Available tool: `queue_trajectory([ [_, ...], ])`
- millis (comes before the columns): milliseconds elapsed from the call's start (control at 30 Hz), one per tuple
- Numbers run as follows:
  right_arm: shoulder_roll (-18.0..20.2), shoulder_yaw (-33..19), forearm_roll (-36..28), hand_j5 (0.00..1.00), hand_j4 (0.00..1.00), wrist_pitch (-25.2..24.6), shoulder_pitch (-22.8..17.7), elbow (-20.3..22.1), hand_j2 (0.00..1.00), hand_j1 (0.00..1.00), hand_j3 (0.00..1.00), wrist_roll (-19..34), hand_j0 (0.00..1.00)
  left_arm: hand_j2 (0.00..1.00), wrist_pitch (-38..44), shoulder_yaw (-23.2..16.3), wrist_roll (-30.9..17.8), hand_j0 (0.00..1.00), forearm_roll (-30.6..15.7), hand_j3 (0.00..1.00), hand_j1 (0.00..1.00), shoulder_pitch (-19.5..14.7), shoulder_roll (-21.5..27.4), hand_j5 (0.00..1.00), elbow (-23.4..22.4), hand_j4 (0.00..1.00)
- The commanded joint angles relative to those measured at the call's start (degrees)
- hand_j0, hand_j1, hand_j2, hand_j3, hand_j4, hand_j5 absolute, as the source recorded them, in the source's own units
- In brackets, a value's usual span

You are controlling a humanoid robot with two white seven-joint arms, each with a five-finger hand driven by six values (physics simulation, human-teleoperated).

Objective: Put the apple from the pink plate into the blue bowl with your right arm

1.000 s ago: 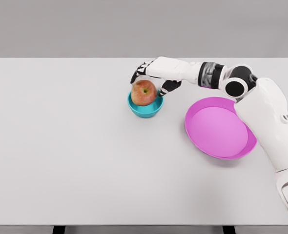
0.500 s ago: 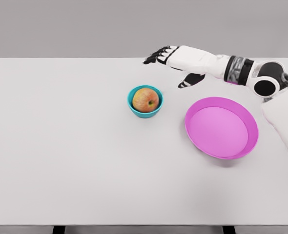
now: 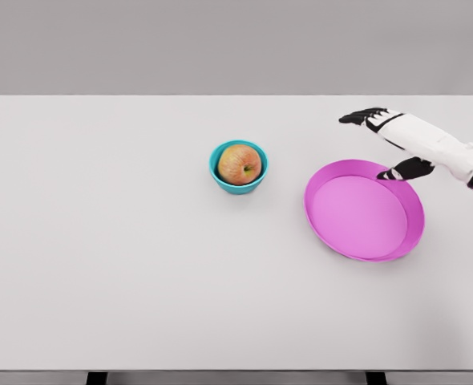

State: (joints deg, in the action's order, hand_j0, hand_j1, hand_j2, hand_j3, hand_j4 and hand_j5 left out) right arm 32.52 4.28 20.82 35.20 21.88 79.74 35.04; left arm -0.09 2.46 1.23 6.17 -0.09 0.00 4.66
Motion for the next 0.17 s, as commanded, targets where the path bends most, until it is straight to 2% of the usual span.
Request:
queue_trajectory([
  [0, 0.4, -2.3, -0.4, 1.00, 1.00, -0.2, 0.0, 0.1, 1.00, 1.00, 1.00, 0.0, 1.00, 1.00, 0.0, 0.0, 0.0, 1.00, 0.0, 1.00, 1.00, 0.0, 0.0, 1.00, 0.0, 1.00],
  [133, 0.9, -2.4, -0.4, 1.00, 1.00, -0.2, 0.0, 0.3, 1.00, 1.00, 1.00, 0.0, 1.00, 1.00, 0.0, 0.0, 0.0, 1.00, 0.1, 1.00, 1.00, 0.0, 0.0, 1.00, 0.0, 1.00],
])
